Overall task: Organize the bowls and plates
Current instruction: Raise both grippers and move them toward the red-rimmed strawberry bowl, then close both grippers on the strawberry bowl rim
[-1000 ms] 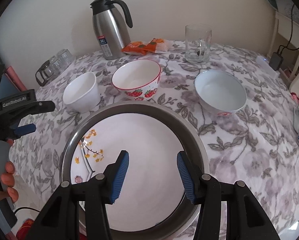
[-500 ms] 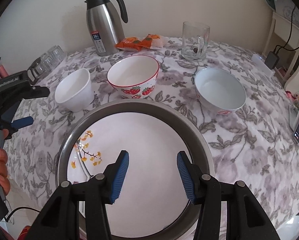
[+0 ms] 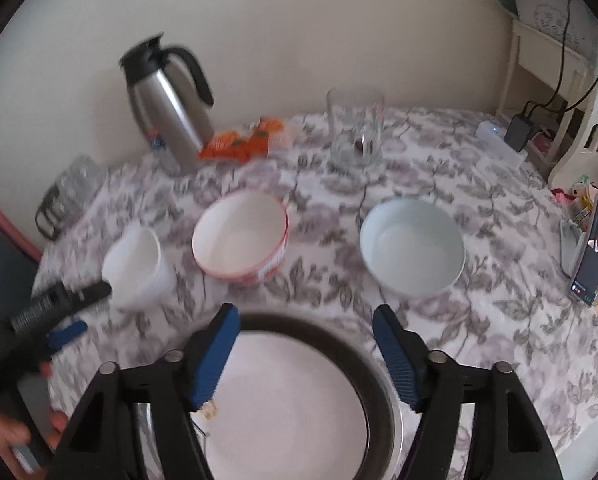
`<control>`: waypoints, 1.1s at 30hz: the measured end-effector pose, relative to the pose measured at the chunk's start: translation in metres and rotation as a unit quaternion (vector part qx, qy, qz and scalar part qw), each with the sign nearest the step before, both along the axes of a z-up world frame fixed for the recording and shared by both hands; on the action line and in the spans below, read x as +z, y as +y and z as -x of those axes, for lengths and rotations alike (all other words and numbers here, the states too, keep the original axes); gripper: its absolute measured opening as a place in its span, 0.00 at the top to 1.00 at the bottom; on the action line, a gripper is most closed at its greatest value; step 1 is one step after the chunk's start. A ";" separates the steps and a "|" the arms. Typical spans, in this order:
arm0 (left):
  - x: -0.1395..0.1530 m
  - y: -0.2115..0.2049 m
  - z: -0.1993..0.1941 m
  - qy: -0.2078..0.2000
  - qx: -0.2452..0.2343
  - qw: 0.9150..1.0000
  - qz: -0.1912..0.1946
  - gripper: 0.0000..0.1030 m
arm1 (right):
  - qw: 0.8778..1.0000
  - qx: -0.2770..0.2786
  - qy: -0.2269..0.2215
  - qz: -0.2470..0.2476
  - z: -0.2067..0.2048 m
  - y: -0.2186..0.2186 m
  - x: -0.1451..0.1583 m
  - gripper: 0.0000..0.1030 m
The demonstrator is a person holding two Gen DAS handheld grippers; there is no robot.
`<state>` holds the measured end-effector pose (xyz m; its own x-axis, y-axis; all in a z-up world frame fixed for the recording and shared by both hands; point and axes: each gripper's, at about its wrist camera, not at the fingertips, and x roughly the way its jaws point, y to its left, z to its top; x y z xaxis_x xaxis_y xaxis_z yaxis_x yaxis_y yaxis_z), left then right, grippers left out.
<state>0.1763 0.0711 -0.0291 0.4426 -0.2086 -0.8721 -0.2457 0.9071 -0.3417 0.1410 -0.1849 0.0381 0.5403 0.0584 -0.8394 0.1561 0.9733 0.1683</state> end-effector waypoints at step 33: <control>-0.019 -0.081 -0.065 -0.020 -0.079 0.996 -0.022 0.10 | 0.998 0.006 -0.015 -0.055 -0.079 -0.023 -0.040 0.19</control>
